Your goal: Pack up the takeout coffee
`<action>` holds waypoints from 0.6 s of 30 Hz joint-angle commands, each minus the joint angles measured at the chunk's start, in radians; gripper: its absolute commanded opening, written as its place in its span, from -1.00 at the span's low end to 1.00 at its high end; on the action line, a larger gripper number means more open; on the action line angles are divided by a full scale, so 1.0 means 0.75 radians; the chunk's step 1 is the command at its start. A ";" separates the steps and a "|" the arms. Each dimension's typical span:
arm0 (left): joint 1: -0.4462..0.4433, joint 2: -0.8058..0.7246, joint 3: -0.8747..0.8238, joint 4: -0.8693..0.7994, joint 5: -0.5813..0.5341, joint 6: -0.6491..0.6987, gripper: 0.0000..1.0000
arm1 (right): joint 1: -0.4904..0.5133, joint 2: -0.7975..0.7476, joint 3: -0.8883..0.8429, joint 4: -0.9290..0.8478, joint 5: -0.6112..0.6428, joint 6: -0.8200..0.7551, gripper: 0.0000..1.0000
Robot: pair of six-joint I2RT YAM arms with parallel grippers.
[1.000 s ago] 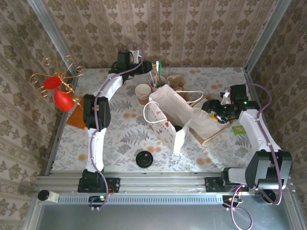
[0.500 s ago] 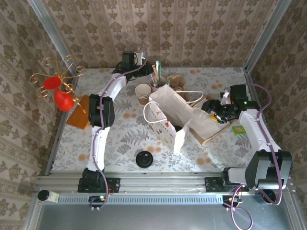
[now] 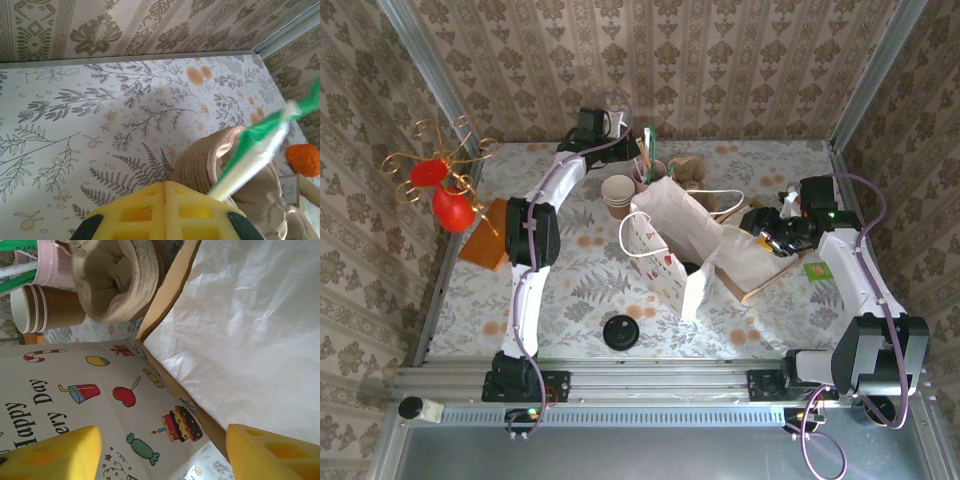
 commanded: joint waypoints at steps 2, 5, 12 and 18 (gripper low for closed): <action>-0.023 -0.191 -0.007 -0.099 -0.090 0.142 -1.00 | -0.005 -0.060 -0.035 0.030 -0.050 -0.015 0.35; -0.032 -0.247 -0.031 -0.105 -0.106 0.153 -1.00 | -0.003 -0.081 -0.047 0.038 -0.055 -0.014 0.35; -0.049 -0.361 -0.052 -0.142 -0.121 0.156 -1.00 | -0.005 -0.143 -0.051 0.037 -0.055 -0.017 0.35; -0.033 -0.586 -0.224 -0.168 -0.169 0.194 -1.00 | -0.004 -0.210 -0.058 0.046 -0.055 -0.005 0.36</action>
